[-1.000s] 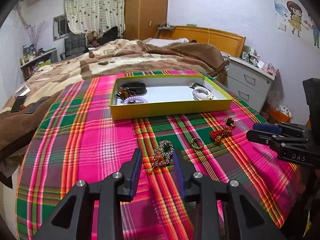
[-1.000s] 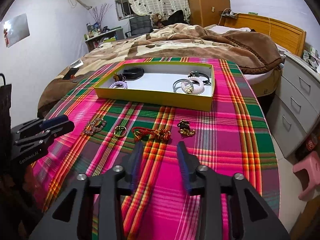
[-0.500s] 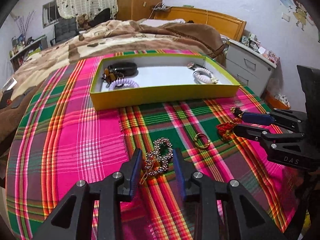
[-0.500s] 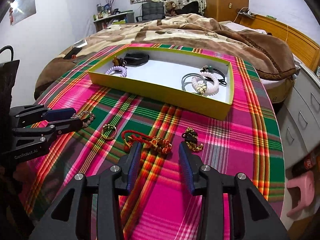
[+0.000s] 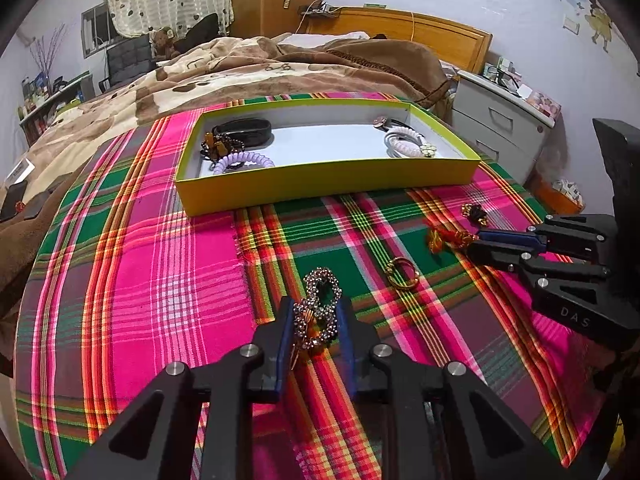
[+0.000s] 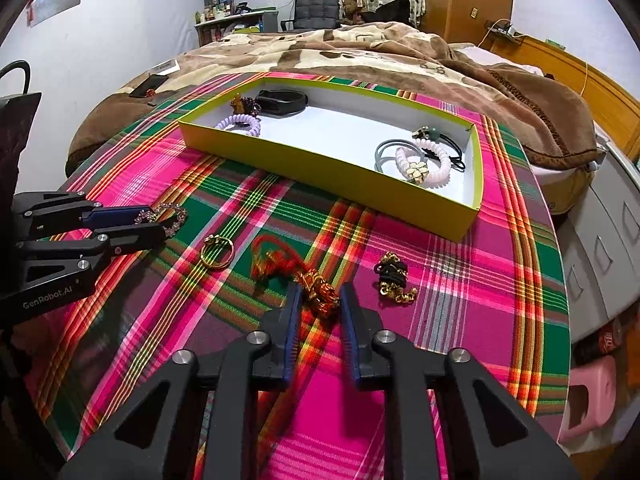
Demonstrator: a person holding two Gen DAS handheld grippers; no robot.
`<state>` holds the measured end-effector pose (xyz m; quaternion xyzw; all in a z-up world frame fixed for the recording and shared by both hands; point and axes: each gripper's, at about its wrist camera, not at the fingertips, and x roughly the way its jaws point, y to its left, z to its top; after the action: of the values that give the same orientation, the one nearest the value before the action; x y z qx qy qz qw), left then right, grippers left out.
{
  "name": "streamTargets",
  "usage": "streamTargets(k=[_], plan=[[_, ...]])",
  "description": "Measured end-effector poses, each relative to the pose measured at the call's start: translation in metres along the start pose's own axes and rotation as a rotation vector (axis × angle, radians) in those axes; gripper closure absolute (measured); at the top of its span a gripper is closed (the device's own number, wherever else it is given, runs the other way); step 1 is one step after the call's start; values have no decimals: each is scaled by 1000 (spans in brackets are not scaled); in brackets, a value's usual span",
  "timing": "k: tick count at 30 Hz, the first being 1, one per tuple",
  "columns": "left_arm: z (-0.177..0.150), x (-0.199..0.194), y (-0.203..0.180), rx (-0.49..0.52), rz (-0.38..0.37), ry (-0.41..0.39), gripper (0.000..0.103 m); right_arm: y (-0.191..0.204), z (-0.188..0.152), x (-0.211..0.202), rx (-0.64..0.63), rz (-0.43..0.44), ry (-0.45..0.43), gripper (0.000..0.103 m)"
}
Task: Organize jewelry
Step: 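Grasp the pink beaded chain with the left tool while the right tool grasps the red tassel charm, then carry the beaded chain with the left tool while the right tool carries the tassel charm into the box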
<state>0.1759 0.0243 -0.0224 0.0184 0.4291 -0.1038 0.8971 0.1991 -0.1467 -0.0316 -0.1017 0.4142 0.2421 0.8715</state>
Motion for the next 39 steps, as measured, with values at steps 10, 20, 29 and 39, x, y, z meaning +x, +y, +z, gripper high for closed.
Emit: streamTargets(k=[10,20,29,39], plan=[[-9,-17,-7,0,-14,-42,93,1,-14,-18,60,8,-30,95],[-16,-38,-13,-23,-37,-80,93,1,-23,-45,135,21,-88,95],[-6,-56,-17,-34,-40,-130,93,-6,-15,-63,176,21,-143,95],[22,-62,-16,-26,-34,-181,93,-17,8,-70,194,9,-181,95]])
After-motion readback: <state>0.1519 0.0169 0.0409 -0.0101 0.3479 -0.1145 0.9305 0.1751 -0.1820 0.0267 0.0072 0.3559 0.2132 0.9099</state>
